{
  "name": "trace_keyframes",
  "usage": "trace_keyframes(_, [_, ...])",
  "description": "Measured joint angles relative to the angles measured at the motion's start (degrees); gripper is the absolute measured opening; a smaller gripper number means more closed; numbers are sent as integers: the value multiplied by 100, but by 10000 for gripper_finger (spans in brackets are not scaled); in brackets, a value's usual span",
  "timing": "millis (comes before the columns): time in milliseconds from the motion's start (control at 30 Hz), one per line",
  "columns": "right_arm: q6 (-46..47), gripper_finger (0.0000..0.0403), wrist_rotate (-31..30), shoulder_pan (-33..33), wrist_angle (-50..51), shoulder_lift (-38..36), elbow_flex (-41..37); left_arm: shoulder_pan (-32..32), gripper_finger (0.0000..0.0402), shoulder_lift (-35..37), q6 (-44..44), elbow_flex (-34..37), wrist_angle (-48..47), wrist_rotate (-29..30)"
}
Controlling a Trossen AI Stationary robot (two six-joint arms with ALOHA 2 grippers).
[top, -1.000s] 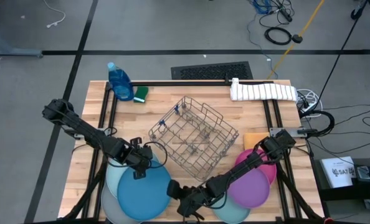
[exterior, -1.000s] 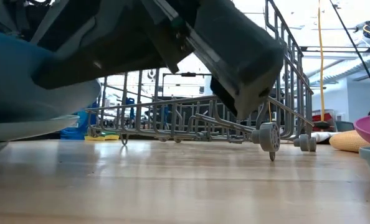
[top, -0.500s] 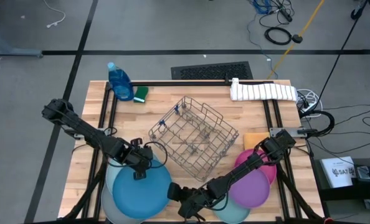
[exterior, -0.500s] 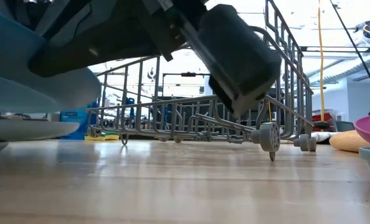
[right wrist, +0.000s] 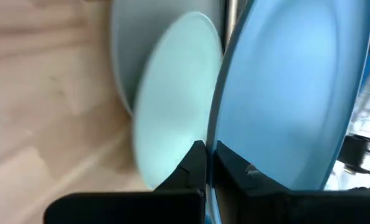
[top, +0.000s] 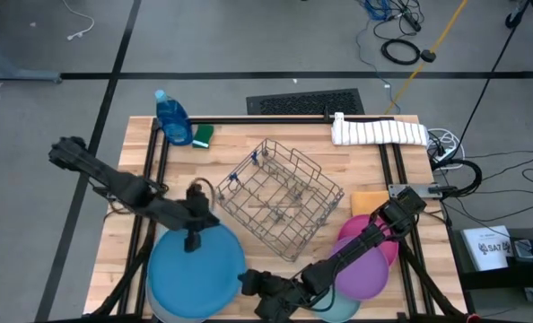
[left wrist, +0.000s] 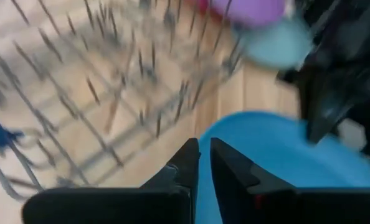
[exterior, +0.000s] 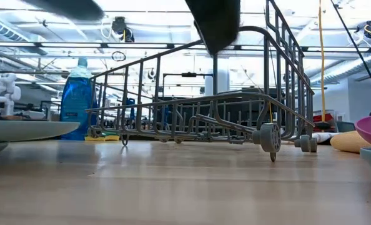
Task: Sort dishes
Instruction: Put the big blue plate into the dish rack
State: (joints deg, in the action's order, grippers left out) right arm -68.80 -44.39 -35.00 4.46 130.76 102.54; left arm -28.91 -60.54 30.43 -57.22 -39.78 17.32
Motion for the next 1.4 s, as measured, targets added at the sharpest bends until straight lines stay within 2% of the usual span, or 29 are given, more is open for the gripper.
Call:
trace_keyframes(267, [-708, 3, -1186, 49, 60, 0, 542, 0, 45, 465, -622, -719, 106, 703])
trace_keyframes(433, [-948, 3, -1837, 130, 378, -70, 743, 0, 46, 644, -1421, -1038, 939, 829])
trace_keyframes(600, [-130, 2, -2002, 242, 1147, -455, 747, 0, 46, 835, -2536, -1172, 2293, 822])
trace_keyframes(800, [1582, 2, -1956, 350, 2542, -1325, 749, 0, 46, 1039, -3694, -1177, 3549, 669])
trace_keyframes(933, [2917, 2, -1649, 398, 3819, -2092, 754, 0, 46, 1086, -4135, -1177, 3750, 547])
trace_keyframes(1033, [3924, 2, -1185, 468, 4692, -2711, 754, 0, 46, 1090, -4316, -1177, 3775, 533])
trace_keyframes(1200, [5114, 2, 116, 733, 5592, -3644, 754, 0, 46, 1011, -4342, -1177, 3620, 529])
trace_keyframes(1300, [5343, 2, 938, 943, 5717, -4090, 754, 0, 46, 935, -4453, -1177, 3548, 552])
trace_keyframes(1400, [5422, 2, 2064, 1201, 5714, -4425, 754, 0, 46, 842, -4788, -1177, 3404, 935])
